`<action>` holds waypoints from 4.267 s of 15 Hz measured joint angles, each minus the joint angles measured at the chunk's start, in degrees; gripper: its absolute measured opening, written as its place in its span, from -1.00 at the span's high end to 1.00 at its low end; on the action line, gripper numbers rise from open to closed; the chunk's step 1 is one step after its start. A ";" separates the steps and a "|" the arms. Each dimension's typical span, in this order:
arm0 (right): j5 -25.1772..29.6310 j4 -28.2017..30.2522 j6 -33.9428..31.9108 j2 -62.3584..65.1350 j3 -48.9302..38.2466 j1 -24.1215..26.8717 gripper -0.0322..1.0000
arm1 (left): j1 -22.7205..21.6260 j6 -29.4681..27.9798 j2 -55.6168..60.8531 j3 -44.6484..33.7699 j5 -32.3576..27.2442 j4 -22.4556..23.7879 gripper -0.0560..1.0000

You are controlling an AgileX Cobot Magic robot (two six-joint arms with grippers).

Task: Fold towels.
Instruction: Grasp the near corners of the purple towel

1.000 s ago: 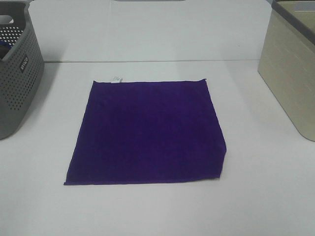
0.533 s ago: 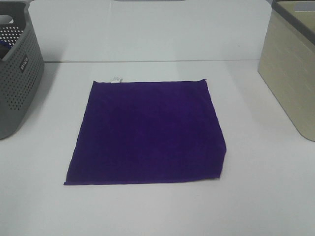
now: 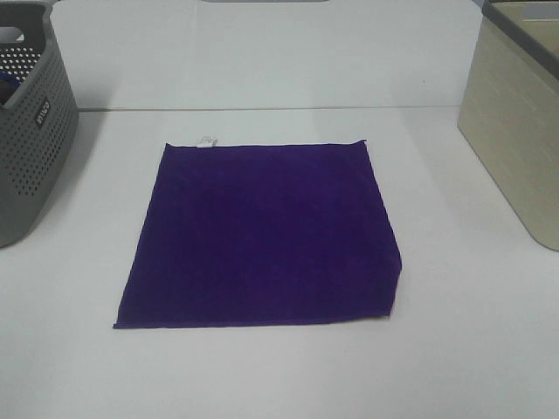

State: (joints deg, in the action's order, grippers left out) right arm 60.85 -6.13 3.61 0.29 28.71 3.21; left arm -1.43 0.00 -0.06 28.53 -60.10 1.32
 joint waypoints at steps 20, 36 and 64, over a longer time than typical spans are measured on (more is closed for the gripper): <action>0.00 0.17 0.00 0.00 0.00 0.00 -0.92 | 0.00 0.00 0.00 0.00 0.00 0.00 -0.98; 2.92 -9.00 0.52 -63.48 28.82 0.00 -0.92 | 0.00 7.91 -62.45 30.14 -4.30 -12.89 -0.98; -21.89 -52.83 42.06 -109.26 14.78 0.06 -0.92 | 0.00 41.31 -116.88 32.26 6.53 -44.18 -0.98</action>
State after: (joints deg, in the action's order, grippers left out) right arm 38.96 -58.96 45.66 -108.98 43.49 3.27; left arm -1.43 41.31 -116.94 60.79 -53.57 -42.86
